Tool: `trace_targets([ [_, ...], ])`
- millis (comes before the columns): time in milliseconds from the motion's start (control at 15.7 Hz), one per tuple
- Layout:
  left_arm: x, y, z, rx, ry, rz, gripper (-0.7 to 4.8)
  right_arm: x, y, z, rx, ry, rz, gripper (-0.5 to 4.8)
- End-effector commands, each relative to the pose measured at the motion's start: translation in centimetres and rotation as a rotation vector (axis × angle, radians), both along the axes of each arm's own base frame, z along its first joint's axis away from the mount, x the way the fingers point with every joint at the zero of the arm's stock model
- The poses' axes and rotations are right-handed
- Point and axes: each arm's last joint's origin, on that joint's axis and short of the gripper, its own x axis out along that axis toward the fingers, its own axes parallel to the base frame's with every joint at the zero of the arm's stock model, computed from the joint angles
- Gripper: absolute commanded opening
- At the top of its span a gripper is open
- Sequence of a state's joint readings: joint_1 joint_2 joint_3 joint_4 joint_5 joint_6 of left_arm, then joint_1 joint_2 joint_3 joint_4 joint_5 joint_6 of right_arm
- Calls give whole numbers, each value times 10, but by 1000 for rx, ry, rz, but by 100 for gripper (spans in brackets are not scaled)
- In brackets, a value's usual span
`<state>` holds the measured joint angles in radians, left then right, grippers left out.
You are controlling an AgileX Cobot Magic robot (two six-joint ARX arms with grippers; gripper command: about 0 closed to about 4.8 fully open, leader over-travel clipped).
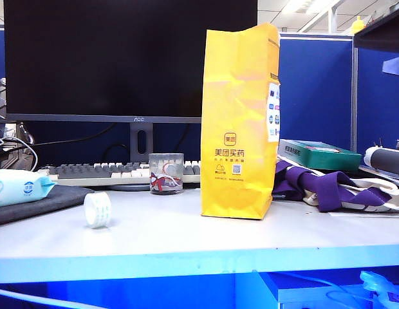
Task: Pick up the transparent tape and throw it into the yellow paper bag.
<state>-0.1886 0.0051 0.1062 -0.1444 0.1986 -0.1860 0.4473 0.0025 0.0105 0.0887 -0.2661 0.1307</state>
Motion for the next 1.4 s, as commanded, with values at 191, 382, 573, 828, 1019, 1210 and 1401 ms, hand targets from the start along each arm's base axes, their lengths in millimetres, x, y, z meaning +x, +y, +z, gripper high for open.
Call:
trace_targets([
  [191, -3, -1, 25, -57, -57, -46, 479, 2, -2, 2, 29, -33, -85, 377],
  [382, 5, -3, 51, -29, -25, -59, 479, 2, -4, 9, 77, -97, -163, 373],
  [573, 31, -9, 84, 40, 40, -125, 479, 1, -7, 17, 118, -143, -230, 374],
  [828, 81, -20, 117, 112, 235, -186, 479, 4, -6, 20, 156, 30, -230, 374],
  [1019, 107, -26, 127, 67, 491, -162, 479, 11, -2, 37, 30, 141, -234, 374],
  [1210, 124, -27, 142, 52, 611, -80, 479, 32, 8, 59, -95, 221, -215, 374],
  [1401, 143, -46, 155, 35, 682, -50, 479, 75, 32, 77, -214, 331, -113, 378],
])
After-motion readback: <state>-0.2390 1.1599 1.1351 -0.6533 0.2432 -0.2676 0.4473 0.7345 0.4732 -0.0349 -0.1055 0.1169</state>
